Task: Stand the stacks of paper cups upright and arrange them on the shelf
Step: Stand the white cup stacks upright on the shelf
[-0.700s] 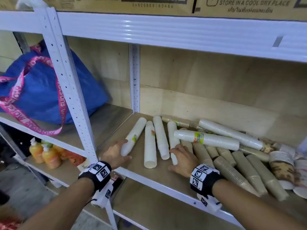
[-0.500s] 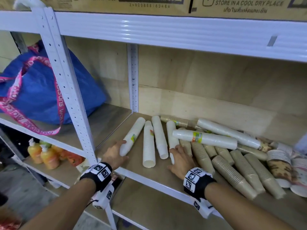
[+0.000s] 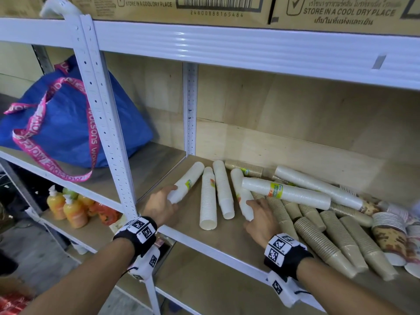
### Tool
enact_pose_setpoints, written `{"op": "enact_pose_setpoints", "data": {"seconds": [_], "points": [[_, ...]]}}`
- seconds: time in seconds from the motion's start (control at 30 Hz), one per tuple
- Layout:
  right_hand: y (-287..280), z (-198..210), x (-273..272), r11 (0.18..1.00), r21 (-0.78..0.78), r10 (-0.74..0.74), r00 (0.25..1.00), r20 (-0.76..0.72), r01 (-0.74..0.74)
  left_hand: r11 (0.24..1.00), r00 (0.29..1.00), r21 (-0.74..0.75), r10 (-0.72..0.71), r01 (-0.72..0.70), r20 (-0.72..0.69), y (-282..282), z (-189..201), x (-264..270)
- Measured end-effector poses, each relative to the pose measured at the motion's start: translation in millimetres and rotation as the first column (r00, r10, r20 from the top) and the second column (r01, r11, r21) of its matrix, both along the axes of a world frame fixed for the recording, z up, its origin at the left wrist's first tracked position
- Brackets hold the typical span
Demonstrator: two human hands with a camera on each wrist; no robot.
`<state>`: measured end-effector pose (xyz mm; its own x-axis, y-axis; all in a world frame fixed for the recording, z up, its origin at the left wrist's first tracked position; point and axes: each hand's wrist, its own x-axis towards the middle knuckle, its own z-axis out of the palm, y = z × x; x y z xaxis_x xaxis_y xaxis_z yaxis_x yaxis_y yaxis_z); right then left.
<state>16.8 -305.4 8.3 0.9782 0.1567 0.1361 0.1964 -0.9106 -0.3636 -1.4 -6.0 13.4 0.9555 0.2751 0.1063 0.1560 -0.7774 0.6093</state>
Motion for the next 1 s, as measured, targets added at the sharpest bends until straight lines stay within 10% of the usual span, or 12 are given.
{"op": "enact_pose_setpoints", "data": {"seconds": [1.0], "points": [[70,228,103,0.978,-0.116,0.206,0.884,0.419,-0.173,0.994,0.915,0.051,-0.110,0.098,0.387,-2,163,106]]}}
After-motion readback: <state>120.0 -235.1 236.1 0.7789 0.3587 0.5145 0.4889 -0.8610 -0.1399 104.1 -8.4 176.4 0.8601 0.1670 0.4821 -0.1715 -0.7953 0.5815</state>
